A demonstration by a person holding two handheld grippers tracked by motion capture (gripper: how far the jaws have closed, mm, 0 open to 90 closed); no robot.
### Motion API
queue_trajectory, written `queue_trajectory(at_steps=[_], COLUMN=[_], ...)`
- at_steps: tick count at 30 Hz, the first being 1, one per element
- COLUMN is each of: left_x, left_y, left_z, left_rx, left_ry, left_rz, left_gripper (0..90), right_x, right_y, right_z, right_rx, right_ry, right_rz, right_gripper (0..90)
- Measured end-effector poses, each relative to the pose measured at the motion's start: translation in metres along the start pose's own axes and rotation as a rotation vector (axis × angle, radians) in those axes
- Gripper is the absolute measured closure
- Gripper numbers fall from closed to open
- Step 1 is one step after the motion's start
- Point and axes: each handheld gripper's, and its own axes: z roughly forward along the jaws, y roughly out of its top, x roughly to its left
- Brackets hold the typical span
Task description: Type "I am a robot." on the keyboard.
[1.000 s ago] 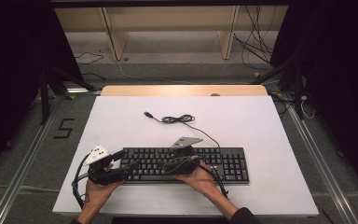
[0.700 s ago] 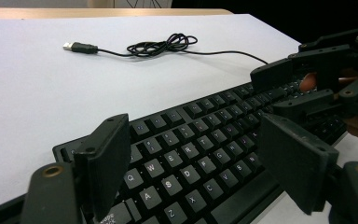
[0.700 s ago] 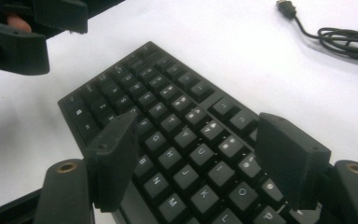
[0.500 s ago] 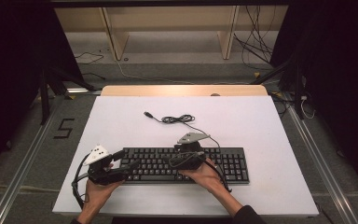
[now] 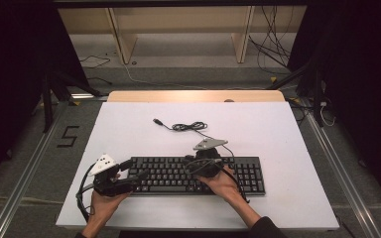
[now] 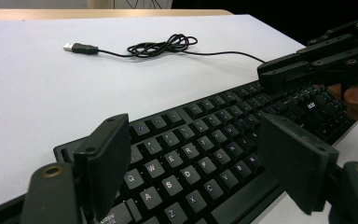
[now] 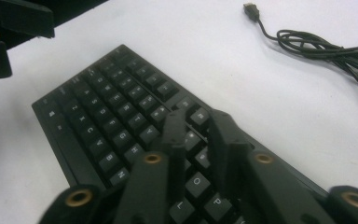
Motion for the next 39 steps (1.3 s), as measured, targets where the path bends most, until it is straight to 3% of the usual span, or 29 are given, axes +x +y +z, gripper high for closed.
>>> queue_trajectory(at_steps=[9,26,39], left_x=[0.000,-0.001,-0.001], left_y=[0.000,0.000,0.000], left_z=[0.000,0.000,0.000], left_rx=[-0.002,-0.007,-0.006], left_ry=[-0.002,-0.008,-0.008], left_rz=[0.002,0.005,0.007], left_gripper=[25.3,25.3,25.3], right_x=[-0.002,0.003,0.006], right_y=[-0.004,-0.014,-0.018], right_z=[0.002,0.018,0.025], right_rx=[0.035,0.119,0.142], right_ry=[-0.014,-0.026,-0.050], right_rz=[0.000,-0.010,-0.034], right_gripper=[90.0,90.0,90.0])
